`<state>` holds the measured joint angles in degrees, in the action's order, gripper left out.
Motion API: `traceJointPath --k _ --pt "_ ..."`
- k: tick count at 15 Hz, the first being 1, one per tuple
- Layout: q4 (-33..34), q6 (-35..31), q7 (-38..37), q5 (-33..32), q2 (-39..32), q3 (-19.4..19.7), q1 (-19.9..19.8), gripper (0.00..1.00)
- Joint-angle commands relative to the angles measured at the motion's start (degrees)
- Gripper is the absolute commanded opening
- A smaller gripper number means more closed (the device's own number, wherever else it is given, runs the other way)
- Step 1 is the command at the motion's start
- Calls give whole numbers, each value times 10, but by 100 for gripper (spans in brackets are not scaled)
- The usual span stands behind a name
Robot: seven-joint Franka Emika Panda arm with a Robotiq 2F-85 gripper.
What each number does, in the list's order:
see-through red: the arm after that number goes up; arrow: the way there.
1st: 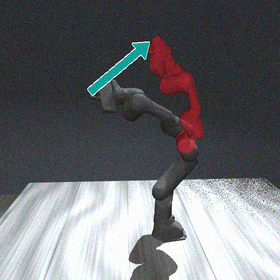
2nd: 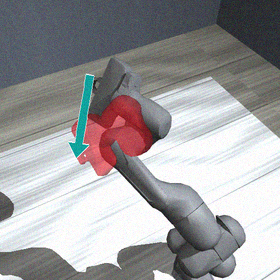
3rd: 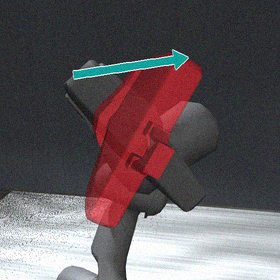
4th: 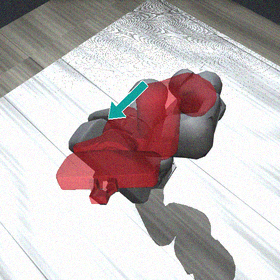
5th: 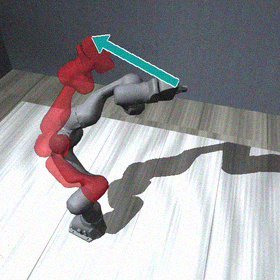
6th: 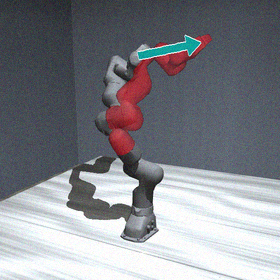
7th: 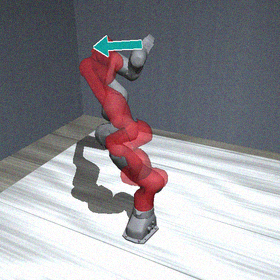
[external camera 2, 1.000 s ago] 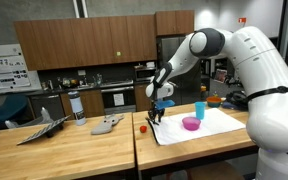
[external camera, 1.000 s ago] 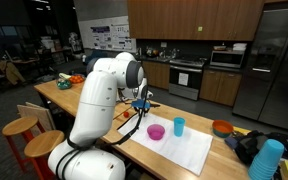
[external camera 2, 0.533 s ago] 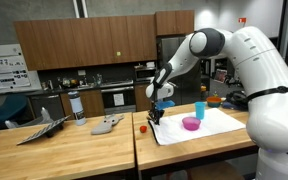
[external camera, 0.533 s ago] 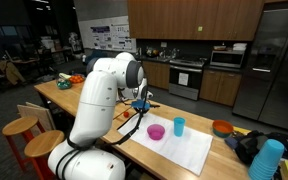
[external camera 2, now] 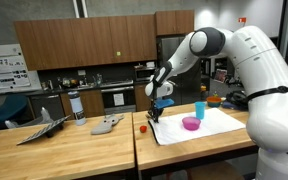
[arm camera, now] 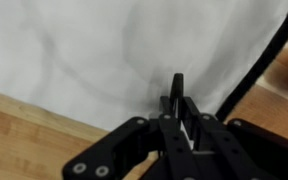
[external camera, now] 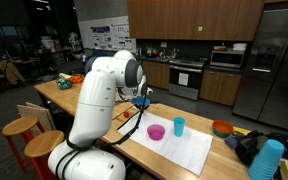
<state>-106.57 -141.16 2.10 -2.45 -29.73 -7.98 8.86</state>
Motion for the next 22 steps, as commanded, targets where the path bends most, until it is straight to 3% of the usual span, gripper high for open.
traceJointPath --k 1,3,14,17,18,22 --pt "-9 -1 4 -12 38 4 8 4" --pt "-9 1 11 -14 50 0 6 4" --pt "-180 -5 2 76 193 -14 -16 4" --pt "-233 -3 56 132 242 -22 -33 4" --pt "-184 -1 20 96 190 -11 -18 15" --pt "-219 -1 43 118 226 -12 -24 15"
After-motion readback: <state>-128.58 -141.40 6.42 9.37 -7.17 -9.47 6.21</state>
